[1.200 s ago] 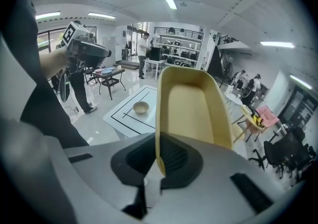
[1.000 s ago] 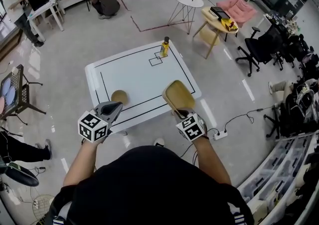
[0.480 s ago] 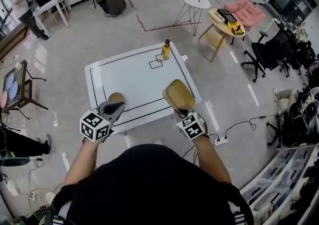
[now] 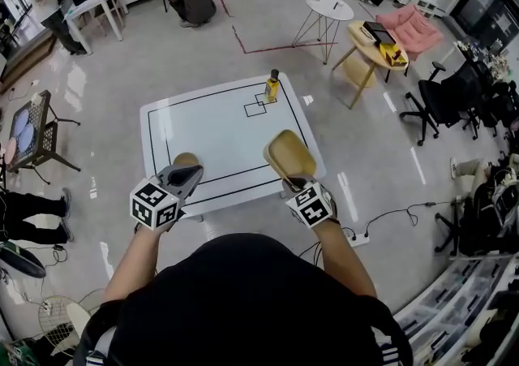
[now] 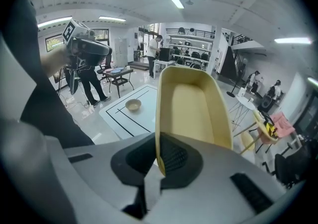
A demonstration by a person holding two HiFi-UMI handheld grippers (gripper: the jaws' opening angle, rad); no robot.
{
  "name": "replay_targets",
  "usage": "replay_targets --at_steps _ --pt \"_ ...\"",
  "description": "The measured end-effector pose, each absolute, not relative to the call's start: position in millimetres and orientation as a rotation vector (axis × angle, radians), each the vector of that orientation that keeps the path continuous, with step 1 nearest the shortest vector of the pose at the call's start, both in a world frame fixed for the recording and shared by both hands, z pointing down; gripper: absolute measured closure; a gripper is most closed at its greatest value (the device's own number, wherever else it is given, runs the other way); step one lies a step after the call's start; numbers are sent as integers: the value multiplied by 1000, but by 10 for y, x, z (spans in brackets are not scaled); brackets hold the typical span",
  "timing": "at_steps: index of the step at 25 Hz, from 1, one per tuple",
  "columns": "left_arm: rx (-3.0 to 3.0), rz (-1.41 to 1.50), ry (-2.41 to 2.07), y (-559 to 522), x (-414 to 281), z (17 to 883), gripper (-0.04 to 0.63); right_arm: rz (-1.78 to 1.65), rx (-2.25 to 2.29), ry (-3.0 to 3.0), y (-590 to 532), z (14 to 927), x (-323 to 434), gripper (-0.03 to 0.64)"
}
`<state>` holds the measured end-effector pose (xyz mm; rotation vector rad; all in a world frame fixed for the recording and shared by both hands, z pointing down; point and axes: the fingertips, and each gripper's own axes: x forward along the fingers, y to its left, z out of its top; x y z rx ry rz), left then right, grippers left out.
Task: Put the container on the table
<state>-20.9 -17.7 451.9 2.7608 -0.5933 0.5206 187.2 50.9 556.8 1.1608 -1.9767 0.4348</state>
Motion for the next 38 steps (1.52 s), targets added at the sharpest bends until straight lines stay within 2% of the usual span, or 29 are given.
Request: replay_targets --at_steps 22,38 --pt "2781 477 -624 -380 456 4519 588 387 1187 -1963 366 5491 2592 607" --pt "2752 493 -671 -314 341 4517 588 388 1122 -1980 357 5533 2511 607"
